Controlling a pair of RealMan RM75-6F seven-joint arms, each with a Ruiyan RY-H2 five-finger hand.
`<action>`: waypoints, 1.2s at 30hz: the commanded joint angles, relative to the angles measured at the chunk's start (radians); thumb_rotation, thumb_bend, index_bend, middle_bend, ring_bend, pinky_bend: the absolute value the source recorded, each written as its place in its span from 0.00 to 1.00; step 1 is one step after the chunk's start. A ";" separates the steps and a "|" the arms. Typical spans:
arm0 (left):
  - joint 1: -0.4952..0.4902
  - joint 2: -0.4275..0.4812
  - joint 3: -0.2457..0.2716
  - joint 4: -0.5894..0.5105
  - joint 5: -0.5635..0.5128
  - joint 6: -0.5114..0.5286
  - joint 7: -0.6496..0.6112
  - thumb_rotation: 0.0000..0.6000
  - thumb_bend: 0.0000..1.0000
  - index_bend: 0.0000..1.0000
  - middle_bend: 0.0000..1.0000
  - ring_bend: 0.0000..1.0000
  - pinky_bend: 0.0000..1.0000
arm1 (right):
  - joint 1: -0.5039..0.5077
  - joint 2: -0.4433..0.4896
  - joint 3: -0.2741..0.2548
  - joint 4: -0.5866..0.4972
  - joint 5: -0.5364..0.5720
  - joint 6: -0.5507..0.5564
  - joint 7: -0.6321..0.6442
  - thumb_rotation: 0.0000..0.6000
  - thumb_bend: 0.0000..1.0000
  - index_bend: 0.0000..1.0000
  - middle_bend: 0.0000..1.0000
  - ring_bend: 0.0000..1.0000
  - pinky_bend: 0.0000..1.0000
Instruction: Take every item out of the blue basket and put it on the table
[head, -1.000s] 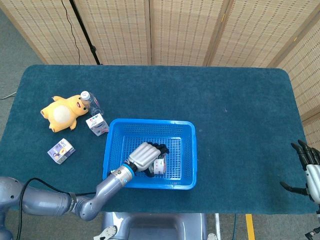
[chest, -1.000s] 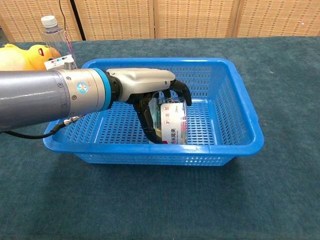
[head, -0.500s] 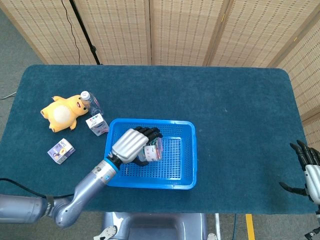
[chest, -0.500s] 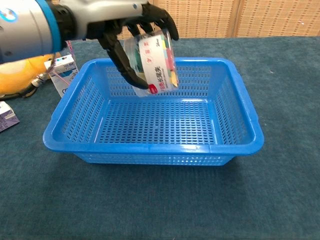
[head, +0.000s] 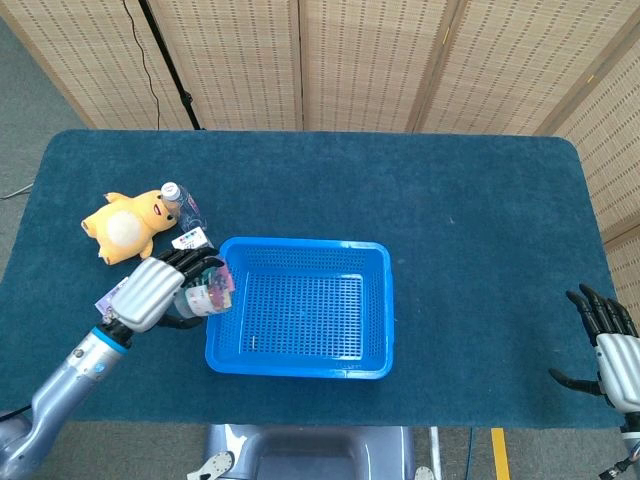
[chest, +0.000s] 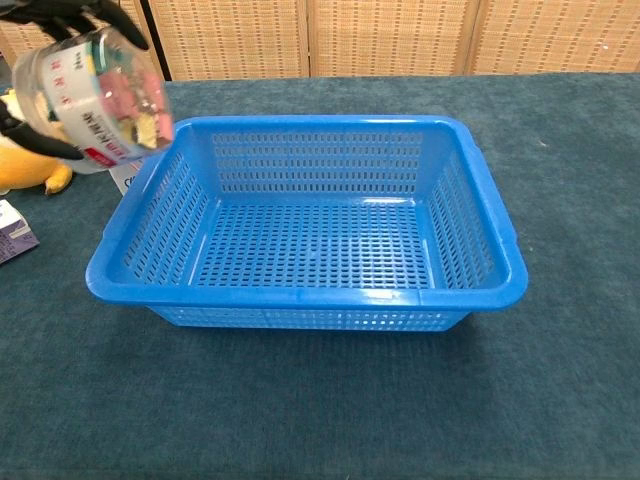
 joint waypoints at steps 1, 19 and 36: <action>0.090 -0.030 0.066 0.165 0.052 0.047 -0.109 1.00 0.18 0.41 0.35 0.41 0.55 | 0.000 -0.004 -0.002 -0.003 -0.003 0.001 -0.009 1.00 0.00 0.00 0.00 0.00 0.00; 0.139 -0.196 0.046 0.372 0.030 -0.015 -0.114 1.00 0.08 0.02 0.00 0.00 0.04 | 0.014 0.011 -0.005 0.012 -0.002 -0.030 0.051 1.00 0.00 0.00 0.00 0.00 0.00; 0.453 -0.053 0.047 0.130 -0.001 0.406 0.132 1.00 0.05 0.00 0.00 0.00 0.00 | -0.011 -0.098 0.033 0.096 -0.053 0.129 -0.079 1.00 0.00 0.00 0.00 0.00 0.00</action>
